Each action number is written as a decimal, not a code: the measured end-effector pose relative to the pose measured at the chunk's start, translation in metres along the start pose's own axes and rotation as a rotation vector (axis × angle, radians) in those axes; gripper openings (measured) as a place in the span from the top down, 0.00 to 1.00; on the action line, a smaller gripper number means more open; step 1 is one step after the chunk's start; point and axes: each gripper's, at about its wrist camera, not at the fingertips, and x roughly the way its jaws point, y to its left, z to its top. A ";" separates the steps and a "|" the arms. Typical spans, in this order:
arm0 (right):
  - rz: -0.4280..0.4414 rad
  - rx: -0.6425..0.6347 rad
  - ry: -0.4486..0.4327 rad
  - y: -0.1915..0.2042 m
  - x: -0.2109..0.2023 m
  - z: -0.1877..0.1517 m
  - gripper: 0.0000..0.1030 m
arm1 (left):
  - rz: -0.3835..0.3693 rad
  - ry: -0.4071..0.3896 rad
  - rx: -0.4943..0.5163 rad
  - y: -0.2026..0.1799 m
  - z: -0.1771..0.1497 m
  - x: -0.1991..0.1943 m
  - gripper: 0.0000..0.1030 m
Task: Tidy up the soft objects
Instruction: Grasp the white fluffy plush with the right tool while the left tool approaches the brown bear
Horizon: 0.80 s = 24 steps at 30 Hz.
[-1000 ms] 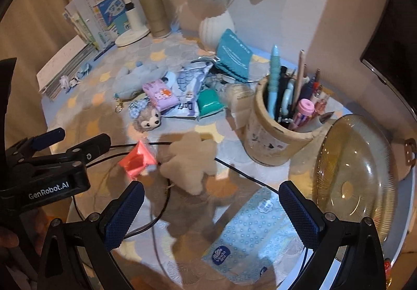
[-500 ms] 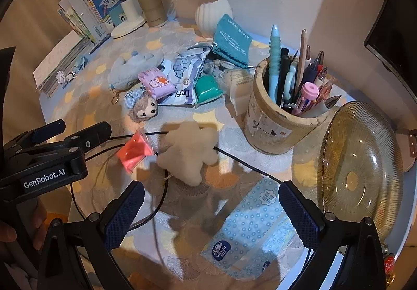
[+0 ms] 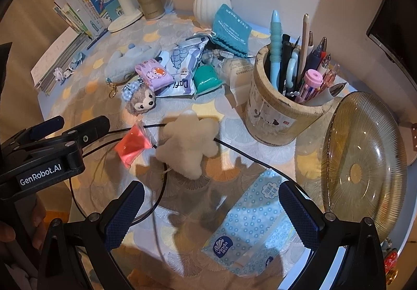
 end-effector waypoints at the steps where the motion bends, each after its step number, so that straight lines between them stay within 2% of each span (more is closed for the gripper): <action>1: 0.001 0.000 0.002 0.000 0.000 0.000 0.00 | -0.001 0.000 0.000 0.000 0.000 0.000 0.01; 24: 0.039 -0.009 0.053 0.002 0.015 -0.003 0.00 | 0.008 0.022 -0.016 0.008 -0.002 0.009 0.01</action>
